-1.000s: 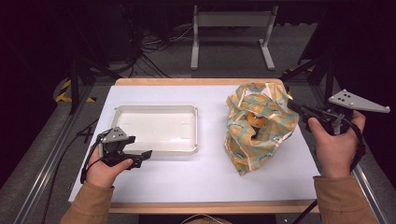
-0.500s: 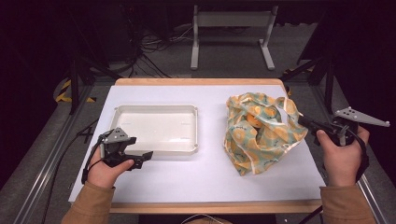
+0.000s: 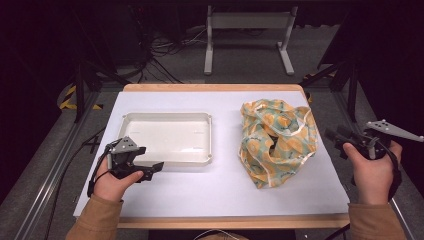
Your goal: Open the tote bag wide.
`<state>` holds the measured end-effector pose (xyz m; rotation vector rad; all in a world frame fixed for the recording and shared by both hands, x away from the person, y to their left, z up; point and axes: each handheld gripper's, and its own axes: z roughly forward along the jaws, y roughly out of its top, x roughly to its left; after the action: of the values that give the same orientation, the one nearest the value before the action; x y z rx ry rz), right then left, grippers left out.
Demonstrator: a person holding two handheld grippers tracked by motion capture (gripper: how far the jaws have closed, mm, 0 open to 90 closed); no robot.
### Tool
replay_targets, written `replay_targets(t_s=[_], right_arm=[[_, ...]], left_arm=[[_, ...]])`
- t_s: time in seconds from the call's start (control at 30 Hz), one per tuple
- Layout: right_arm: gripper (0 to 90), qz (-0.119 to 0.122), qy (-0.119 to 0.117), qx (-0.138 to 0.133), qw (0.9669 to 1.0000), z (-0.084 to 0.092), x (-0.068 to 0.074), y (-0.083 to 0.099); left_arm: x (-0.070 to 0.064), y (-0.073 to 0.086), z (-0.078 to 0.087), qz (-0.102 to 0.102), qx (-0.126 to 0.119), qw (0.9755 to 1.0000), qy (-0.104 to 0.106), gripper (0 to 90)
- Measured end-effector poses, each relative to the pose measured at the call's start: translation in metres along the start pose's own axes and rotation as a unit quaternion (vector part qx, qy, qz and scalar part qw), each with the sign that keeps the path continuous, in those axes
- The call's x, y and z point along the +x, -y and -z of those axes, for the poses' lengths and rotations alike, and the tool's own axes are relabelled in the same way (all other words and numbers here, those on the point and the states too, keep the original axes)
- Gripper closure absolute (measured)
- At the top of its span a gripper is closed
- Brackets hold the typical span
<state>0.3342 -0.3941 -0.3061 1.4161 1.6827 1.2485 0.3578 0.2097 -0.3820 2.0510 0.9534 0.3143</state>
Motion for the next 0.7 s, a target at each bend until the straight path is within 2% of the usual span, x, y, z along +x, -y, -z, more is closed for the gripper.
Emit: replay_targets(t_s=[0.1,0.2,0.27,0.3,0.37,0.4,0.43,0.47,0.5,0.67,0.7], right_arm=[[43.8,0.034,-0.023,-0.022,0.9989,0.007,0.015,-0.012],[43.5,0.074,-0.066,-0.014,0.9950,0.005,0.037,-0.023],[43.4,0.100,-0.098,0.001,0.9901,-0.001,0.055,-0.029],[43.3,0.110,-0.109,0.007,0.9879,-0.004,0.063,-0.031],[43.3,0.130,-0.126,0.021,0.9833,-0.010,0.075,-0.035],[44.2,0.138,-0.131,0.026,0.9814,-0.014,0.081,-0.036],[44.2,0.138,-0.131,0.026,0.9814,-0.014,0.081,-0.036],[44.8,0.144,-0.136,0.031,0.9797,-0.017,0.086,-0.038],[45.8,0.152,-0.147,0.040,0.9764,-0.023,0.096,-0.040],[48.0,0.165,-0.156,0.060,0.9720,-0.038,0.110,-0.042],[48.0,0.165,-0.156,0.060,0.9720,-0.038,0.110,-0.042]], left_arm=[[-0.001,0.000,-0.001,-0.001,0.001,1.0000,0.001,14.0],[-0.001,0.000,-0.001,-0.002,0.004,1.0000,0.002,14.0],[-0.001,0.000,-0.001,-0.001,0.004,1.0000,0.002,14.0],[-0.002,0.000,-0.001,0.003,0.002,1.0000,0.002,14.0],[0.000,0.000,-0.001,0.000,0.001,1.0000,0.003,14.0],[0.000,0.000,-0.001,0.000,0.001,1.0000,0.003,14.0],[0.000,0.000,0.000,0.000,0.000,1.0000,0.002,14.0],[0.000,0.001,0.000,0.001,0.001,1.0000,0.003,14.0],[0.000,0.001,0.000,0.002,0.001,1.0000,0.002,14.0],[0.000,0.001,-0.001,0.003,0.003,1.0000,0.004,14.0],[0.000,0.001,-0.001,0.003,0.004,1.0000,0.004,14.0]])
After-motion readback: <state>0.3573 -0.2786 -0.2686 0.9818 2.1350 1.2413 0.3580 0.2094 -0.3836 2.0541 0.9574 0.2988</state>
